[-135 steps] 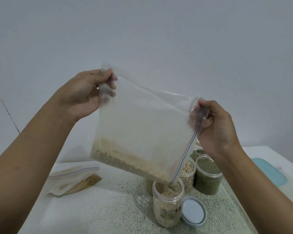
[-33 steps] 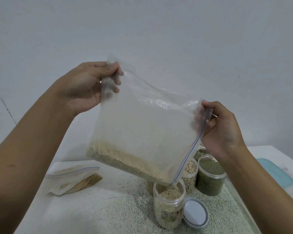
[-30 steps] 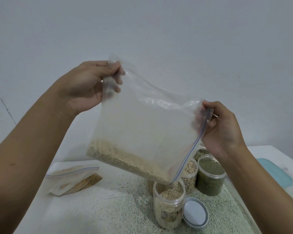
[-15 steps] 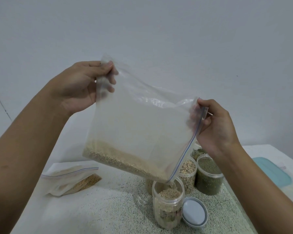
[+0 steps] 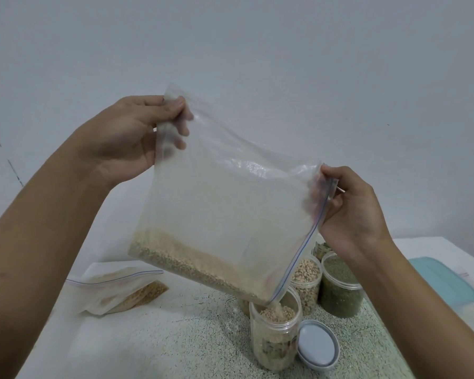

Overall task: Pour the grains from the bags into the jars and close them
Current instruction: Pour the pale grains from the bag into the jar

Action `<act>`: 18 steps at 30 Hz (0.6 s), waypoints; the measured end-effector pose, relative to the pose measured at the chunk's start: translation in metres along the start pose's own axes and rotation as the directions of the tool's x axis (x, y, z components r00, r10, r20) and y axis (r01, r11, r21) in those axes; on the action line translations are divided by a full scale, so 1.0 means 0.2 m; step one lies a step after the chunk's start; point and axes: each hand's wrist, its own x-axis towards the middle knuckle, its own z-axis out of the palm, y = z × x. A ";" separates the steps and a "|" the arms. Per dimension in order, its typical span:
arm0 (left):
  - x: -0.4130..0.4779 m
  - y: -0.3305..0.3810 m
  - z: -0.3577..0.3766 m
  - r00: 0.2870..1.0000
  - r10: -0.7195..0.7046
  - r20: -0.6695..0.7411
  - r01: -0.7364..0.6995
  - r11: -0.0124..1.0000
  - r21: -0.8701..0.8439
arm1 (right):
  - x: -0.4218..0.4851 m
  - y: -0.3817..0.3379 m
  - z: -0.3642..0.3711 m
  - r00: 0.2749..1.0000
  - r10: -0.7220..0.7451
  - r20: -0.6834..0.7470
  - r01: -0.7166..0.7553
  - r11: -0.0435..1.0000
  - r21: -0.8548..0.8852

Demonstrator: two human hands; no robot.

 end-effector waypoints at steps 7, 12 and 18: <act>-0.01 0.01 0.02 1.000 0.000 0.004 0.000 1.000 -0.001 | -0.03 -0.02 0.01 1.000 -0.011 -0.011 0.011 1.000 -0.004; -0.01 0.02 0.04 1.000 0.000 -0.009 0.000 1.000 0.009 | -0.05 -0.02 0.01 1.000 -0.013 -0.018 0.013 1.000 0.003; -0.01 0.02 0.04 1.000 0.000 -0.003 0.000 1.000 0.010 | -0.06 -0.03 0.01 0.999 -0.018 -0.031 0.019 1.000 0.021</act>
